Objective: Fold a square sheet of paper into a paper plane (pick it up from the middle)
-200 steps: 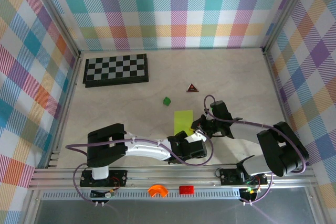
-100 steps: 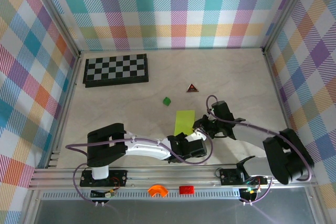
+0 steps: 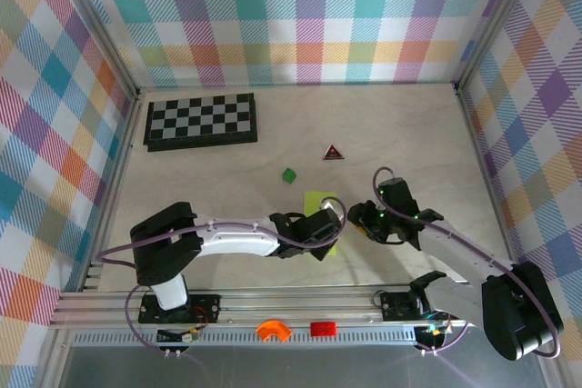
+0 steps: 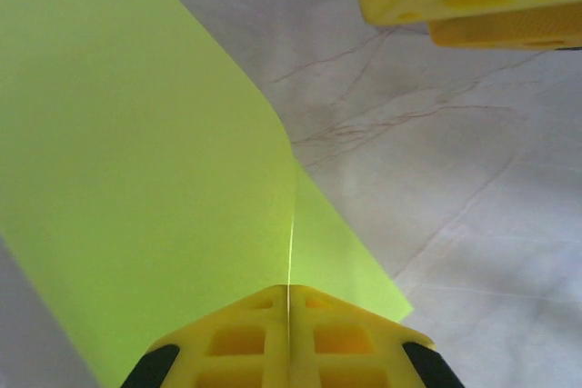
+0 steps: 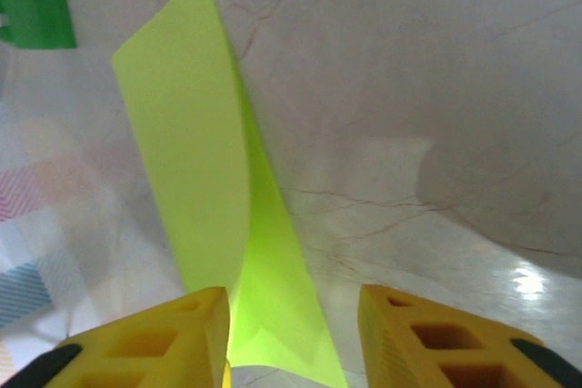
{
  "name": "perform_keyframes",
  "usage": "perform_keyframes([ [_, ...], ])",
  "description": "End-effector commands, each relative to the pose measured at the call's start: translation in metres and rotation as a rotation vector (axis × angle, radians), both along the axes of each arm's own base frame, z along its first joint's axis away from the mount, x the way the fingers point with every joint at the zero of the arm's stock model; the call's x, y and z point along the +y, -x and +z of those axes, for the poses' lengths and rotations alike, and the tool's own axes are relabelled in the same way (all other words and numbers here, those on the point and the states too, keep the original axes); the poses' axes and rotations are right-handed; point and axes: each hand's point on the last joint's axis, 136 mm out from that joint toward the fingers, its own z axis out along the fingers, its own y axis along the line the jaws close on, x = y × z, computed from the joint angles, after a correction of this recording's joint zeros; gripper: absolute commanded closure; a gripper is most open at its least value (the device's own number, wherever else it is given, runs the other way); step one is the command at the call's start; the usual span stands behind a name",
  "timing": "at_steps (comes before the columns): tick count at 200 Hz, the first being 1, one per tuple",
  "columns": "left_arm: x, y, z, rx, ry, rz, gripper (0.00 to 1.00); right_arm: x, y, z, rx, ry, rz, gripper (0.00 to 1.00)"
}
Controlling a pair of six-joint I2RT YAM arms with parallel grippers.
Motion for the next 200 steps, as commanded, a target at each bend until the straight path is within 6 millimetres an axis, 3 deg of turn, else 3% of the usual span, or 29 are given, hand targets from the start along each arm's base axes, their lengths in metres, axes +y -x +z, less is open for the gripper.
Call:
perform_keyframes([
  [1,-0.014,0.008,0.010,0.146,0.154,0.004,1.00,-0.015,0.008,-0.011,0.018,0.079,-0.002,0.55],
  [76,-0.034,0.006,0.013,0.318,0.328,0.044,1.00,-0.019,0.005,-0.007,-0.038,0.110,0.017,0.52],
  [124,-0.026,-0.004,0.012,0.370,0.383,0.093,1.00,-0.014,0.008,-0.003,-0.068,0.066,0.045,0.54],
  [200,-0.012,-0.012,0.009,0.397,0.406,0.142,1.00,0.013,0.012,0.002,-0.028,-0.067,0.132,0.65],
])
